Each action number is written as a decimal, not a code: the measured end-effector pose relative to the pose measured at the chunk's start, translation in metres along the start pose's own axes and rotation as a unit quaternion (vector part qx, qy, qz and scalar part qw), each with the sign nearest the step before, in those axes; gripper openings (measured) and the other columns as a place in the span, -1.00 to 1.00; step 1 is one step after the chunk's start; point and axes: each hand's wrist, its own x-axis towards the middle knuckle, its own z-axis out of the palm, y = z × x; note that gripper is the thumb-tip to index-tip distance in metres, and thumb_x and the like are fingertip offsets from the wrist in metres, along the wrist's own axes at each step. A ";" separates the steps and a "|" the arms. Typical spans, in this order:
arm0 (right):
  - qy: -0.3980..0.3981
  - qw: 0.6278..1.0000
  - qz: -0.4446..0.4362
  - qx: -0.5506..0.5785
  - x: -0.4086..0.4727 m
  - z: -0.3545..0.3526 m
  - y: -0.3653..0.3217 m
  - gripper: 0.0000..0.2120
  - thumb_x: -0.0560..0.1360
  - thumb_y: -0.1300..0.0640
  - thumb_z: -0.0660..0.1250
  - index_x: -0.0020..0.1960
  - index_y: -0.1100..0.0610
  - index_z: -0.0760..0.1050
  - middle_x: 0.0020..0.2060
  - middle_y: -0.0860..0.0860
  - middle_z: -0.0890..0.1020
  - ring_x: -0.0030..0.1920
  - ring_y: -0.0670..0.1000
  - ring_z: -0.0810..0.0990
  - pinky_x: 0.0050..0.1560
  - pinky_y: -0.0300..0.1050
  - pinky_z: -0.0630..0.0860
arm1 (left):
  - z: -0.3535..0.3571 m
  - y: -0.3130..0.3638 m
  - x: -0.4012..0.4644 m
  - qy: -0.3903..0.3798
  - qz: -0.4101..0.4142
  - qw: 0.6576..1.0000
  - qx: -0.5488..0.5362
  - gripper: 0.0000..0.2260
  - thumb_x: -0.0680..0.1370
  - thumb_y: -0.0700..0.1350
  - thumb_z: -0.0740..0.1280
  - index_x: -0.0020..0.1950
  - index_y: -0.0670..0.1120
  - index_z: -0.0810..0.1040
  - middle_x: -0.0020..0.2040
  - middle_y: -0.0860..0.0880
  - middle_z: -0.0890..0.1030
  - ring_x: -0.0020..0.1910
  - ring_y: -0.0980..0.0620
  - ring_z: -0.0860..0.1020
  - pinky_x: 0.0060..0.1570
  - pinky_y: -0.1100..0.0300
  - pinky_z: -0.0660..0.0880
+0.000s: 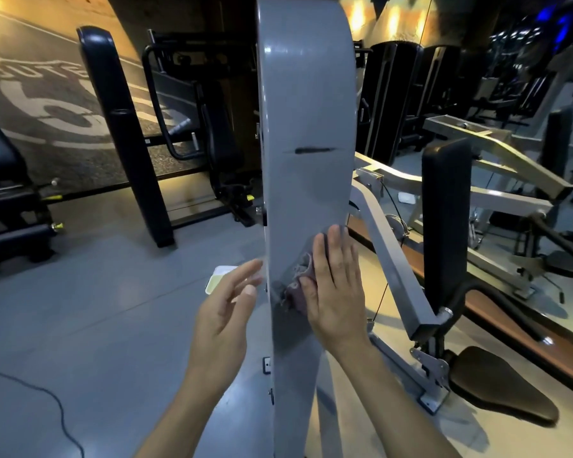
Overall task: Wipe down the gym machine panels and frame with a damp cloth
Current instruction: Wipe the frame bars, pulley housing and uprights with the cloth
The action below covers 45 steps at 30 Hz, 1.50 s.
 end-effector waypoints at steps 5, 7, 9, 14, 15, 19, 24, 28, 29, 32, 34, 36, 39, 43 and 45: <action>0.019 0.997 0.032 0.069 0.002 -0.010 -0.006 -0.41 0.70 -0.08 0.15 0.64 0.06 0.06 0.66 -0.10 0.00 0.62 0.10 0.14 0.52 0.13 0.32 | 0.000 -0.010 -0.014 0.044 -0.025 0.998 0.035 -0.83 0.58 -0.04 0.36 0.09 0.20 0.66 0.09 0.07 0.71 0.06 -0.01 0.66 0.16 -0.22 0.58; 0.056 0.992 0.061 0.099 0.001 -0.016 -0.013 -0.52 0.64 -0.04 0.31 0.47 0.14 0.33 0.59 -0.01 0.19 0.55 0.06 0.27 0.48 -0.07 0.37 | -0.003 -0.011 -0.017 0.044 -0.022 0.998 0.045 -0.80 0.60 -0.11 0.38 0.07 0.20 0.66 0.05 0.07 0.72 0.02 -0.01 0.67 0.12 -0.25 0.59; 0.083 0.983 0.112 0.122 0.000 -0.022 -0.018 -0.71 0.56 0.02 0.43 0.17 0.16 0.48 0.44 0.05 0.35 0.42 0.03 0.40 0.37 -0.27 0.39 | -0.006 -0.011 -0.018 0.038 -0.027 0.998 0.049 -0.80 0.58 -0.08 0.37 0.06 0.23 0.65 0.03 0.07 0.73 -0.01 0.00 0.69 0.10 -0.22 0.61; 0.047 0.955 0.216 0.197 -0.001 -0.045 -0.020 -0.78 0.53 0.00 0.43 -0.08 0.11 0.45 -0.04 -0.13 0.48 -0.05 -0.07 0.52 -0.09 -0.35 0.43 | -0.011 -0.007 -0.019 0.019 -0.012 0.998 0.063 -0.77 0.62 -0.13 0.43 0.03 0.25 0.66 0.00 0.10 0.73 0.01 -0.03 0.69 0.10 -0.06 0.61; 0.018 0.947 0.231 0.223 0.001 -0.055 -0.021 -0.78 0.52 -0.03 0.42 -0.09 0.07 0.44 -0.13 -0.20 0.50 -0.11 -0.10 0.53 -0.15 -0.36 0.41 | -0.011 -0.005 -0.018 0.014 -0.009 0.998 0.066 -0.74 0.62 -0.18 0.43 0.02 0.23 0.67 0.00 0.10 0.73 0.02 -0.02 0.69 0.10 -0.03 0.60; -0.142 0.924 0.218 0.281 0.013 -0.089 -0.026 -0.79 0.52 -0.01 0.49 -0.13 0.02 0.47 -0.26 -0.17 0.57 -0.22 -0.08 0.55 -0.25 -0.28 0.43 | -0.009 0.006 -0.011 -0.043 -0.007 0.998 0.037 -0.87 0.60 -0.08 0.44 0.14 0.07 0.68 0.09 0.06 0.72 0.15 0.01 0.66 0.19 0.05 0.57; -0.242 0.894 0.158 0.343 0.026 -0.113 -0.032 -0.81 0.52 -0.03 0.50 -0.10 0.02 0.52 -0.24 -0.07 0.62 -0.21 -0.02 0.58 -0.19 -0.03 0.53 | 0.003 0.026 -0.005 -0.288 -0.103 0.950 -0.061 -0.68 0.60 -0.08 0.44 0.34 -0.13 0.57 0.09 0.03 0.71 0.10 0.09 0.66 0.04 0.29 0.53; -0.236 0.875 0.219 0.361 0.018 -0.118 -0.032 -0.81 0.56 -0.03 0.42 0.10 0.03 0.55 -0.03 -0.07 0.65 -0.08 0.10 0.65 -0.08 0.15 0.62 | 0.013 0.022 -0.009 -0.274 -0.107 0.954 -0.054 -0.95 0.61 -0.24 0.42 0.02 -0.22 0.61 -0.23 0.05 0.67 -0.25 0.14 0.61 -0.23 0.29 0.48; -0.223 0.859 0.263 0.377 0.013 -0.118 -0.030 -0.74 0.56 -0.08 0.38 0.19 0.00 0.54 0.05 -0.07 0.66 -0.01 0.07 0.67 -0.02 0.14 0.65 | 0.014 0.023 -0.010 -0.244 -0.115 0.961 -0.064 -0.96 0.61 -0.26 0.40 -0.04 -0.18 0.60 -0.27 0.07 0.66 -0.30 0.16 0.58 -0.27 0.30 0.45; -0.242 0.739 0.404 0.483 -0.013 -0.112 -0.034 -0.62 0.57 -0.24 0.29 0.30 -0.09 0.53 0.20 0.04 0.66 0.17 0.06 0.68 0.18 0.17 0.62 | 0.014 0.023 -0.010 -0.183 -0.162 0.962 -0.123 -0.94 0.59 -0.20 0.40 -0.07 -0.16 0.60 -0.29 0.04 0.64 -0.35 0.13 0.55 -0.33 0.28 0.41; -0.274 0.664 0.454 0.527 -0.030 -0.107 -0.044 -0.58 0.60 -0.29 0.23 0.28 -0.06 0.59 0.18 0.11 0.69 0.20 0.13 0.67 0.23 0.19 0.58 | 0.014 0.022 -0.011 -0.176 -0.188 0.954 -0.152 -0.90 0.57 -0.16 0.41 -0.03 -0.19 0.63 -0.21 -0.03 0.69 -0.28 0.07 0.62 -0.30 0.28 0.48; -0.260 0.639 0.481 0.541 -0.041 -0.102 -0.055 -0.56 0.60 -0.21 0.32 0.22 0.13 0.62 0.12 0.19 0.71 0.16 0.20 0.68 0.20 0.22 0.60 | 0.016 0.020 -0.012 -0.163 -0.207 0.953 -0.154 -0.90 0.57 -0.16 0.42 -0.03 -0.20 0.63 -0.20 -0.07 0.70 -0.26 0.03 0.64 -0.29 0.27 0.51; -0.194 0.664 0.503 0.517 -0.043 -0.098 -0.058 -0.60 0.47 -0.06 0.52 -0.04 0.29 0.56 -0.08 0.26 0.69 -0.09 0.16 0.67 -0.05 0.03 0.62 | 0.016 0.015 -0.015 -0.140 -0.205 0.964 -0.096 -0.93 0.59 -0.18 0.46 -0.03 -0.18 0.63 -0.21 -0.03 0.68 -0.27 0.03 0.61 -0.31 0.26 0.50; -0.170 0.674 0.506 0.511 -0.041 -0.099 -0.055 -0.79 0.49 0.09 0.52 -0.18 0.17 0.55 -0.28 0.07 0.56 -0.27 -0.02 0.52 -0.28 -0.22 0.45 | 0.009 0.001 -0.022 -0.053 -0.109 0.989 0.082 -0.64 0.52 -0.08 0.55 0.26 0.11 0.55 0.12 0.17 0.63 0.10 0.14 0.62 0.04 0.22 0.58; -0.166 0.673 0.518 0.501 -0.039 -0.100 -0.056 -0.83 0.55 0.13 0.46 -0.17 0.19 0.57 -0.28 0.09 0.58 -0.29 -0.02 0.55 -0.33 -0.20 0.48 | 0.005 0.000 -0.027 -0.050 -0.018 0.991 0.125 -0.73 0.52 -0.10 0.55 0.15 0.10 0.58 0.08 0.14 0.63 0.09 0.09 0.62 0.07 0.18 0.57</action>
